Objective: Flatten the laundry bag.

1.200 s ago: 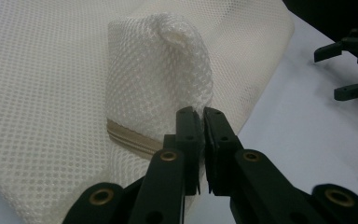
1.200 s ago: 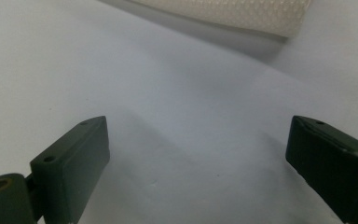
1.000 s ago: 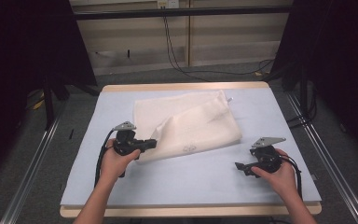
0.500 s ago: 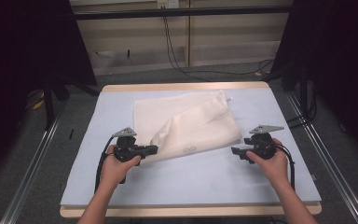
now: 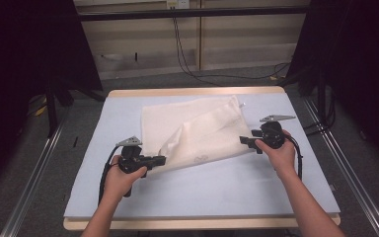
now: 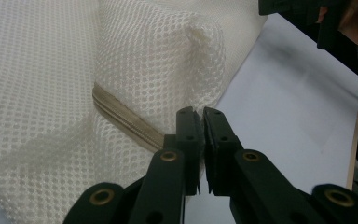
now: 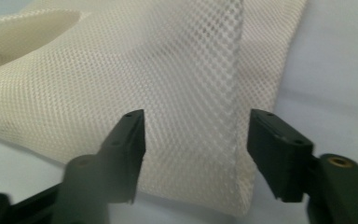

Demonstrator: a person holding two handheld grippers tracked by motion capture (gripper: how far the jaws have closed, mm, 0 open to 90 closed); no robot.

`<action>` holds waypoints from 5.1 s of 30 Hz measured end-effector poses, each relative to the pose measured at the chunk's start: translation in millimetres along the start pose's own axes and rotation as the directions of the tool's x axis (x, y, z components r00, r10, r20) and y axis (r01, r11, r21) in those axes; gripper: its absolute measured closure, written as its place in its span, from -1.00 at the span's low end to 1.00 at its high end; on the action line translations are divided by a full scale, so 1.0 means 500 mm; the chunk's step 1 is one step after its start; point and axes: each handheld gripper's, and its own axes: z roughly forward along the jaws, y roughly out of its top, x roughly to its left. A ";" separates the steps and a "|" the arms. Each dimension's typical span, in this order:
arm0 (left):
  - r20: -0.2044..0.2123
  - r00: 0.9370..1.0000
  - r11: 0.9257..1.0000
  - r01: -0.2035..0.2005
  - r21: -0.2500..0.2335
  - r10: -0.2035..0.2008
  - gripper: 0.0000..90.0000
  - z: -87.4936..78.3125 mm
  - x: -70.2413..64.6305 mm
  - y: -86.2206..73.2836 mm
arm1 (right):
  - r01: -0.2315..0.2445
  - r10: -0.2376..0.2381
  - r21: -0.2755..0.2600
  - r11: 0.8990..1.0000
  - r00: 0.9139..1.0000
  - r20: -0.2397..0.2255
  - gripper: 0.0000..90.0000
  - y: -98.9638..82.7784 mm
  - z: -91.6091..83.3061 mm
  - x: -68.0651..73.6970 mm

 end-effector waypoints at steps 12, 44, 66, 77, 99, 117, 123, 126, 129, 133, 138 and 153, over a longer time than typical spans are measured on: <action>0.001 1.000 0.999 -0.003 0.053 0.003 0.90 0.004 -0.009 -0.020 | 0.148 -0.148 0.008 0.989 0.989 -0.008 0.88 -0.053 -0.024 0.012; -0.043 0.998 0.992 0.050 0.113 -0.045 0.92 -0.040 -0.010 -0.070 | 0.157 -0.158 -0.019 0.987 0.987 -0.028 0.72 -0.133 -0.062 0.007; -0.023 0.998 0.990 0.055 0.127 -0.053 0.92 -0.032 -0.006 -0.073 | 0.011 -0.016 -0.114 0.993 0.999 -0.039 0.38 0.002 -0.021 0.026; -0.042 0.997 0.991 0.072 0.114 -0.067 0.91 -0.037 -0.008 -0.069 | 0.139 -0.161 -0.158 0.978 0.977 -0.140 0.85 -0.084 -0.107 0.035; -0.058 0.992 0.993 0.112 0.045 -0.109 0.90 -0.077 0.006 -0.060 | 0.190 -0.210 -0.116 0.975 0.956 -0.204 0.81 -0.176 -0.149 0.024; -0.125 0.979 0.985 0.154 -0.074 -0.163 0.48 -0.106 0.039 -0.043 | 0.233 -0.244 -0.075 0.970 0.946 -0.215 0.72 -0.183 -0.171 0.022; -0.142 0.968 0.975 0.189 -0.116 -0.204 0.40 -0.112 0.059 -0.042 | 0.255 -0.262 -0.063 0.965 0.941 -0.214 0.80 -0.188 -0.173 0.023; -0.137 0.967 0.973 0.199 -0.119 -0.215 0.40 -0.109 0.063 -0.041 | 0.261 -0.268 -0.061 0.963 0.939 -0.213 0.80 -0.189 -0.174 0.022; -0.126 0.968 0.972 0.202 -0.119 -0.217 0.41 -0.109 0.065 -0.038 | 0.261 -0.267 -0.057 0.964 0.940 -0.211 0.80 -0.191 -0.177 0.021; -0.128 0.964 0.967 0.215 -0.136 -0.233 0.49 -0.115 0.069 -0.036 | 0.261 -0.268 -0.062 0.963 0.940 -0.213 0.80 -0.193 -0.178 0.019; -0.169 0.959 0.969 0.204 -0.138 -0.226 0.60 -0.114 0.074 -0.033 | 0.263 -0.268 -0.055 0.963 0.940 -0.209 0.80 -0.195 -0.178 0.018; -0.097 0.974 0.978 0.207 0.024 -0.204 0.74 -0.046 0.055 -0.043 | 0.260 -0.263 -0.041 0.965 0.942 -0.207 0.71 -0.197 -0.180 0.017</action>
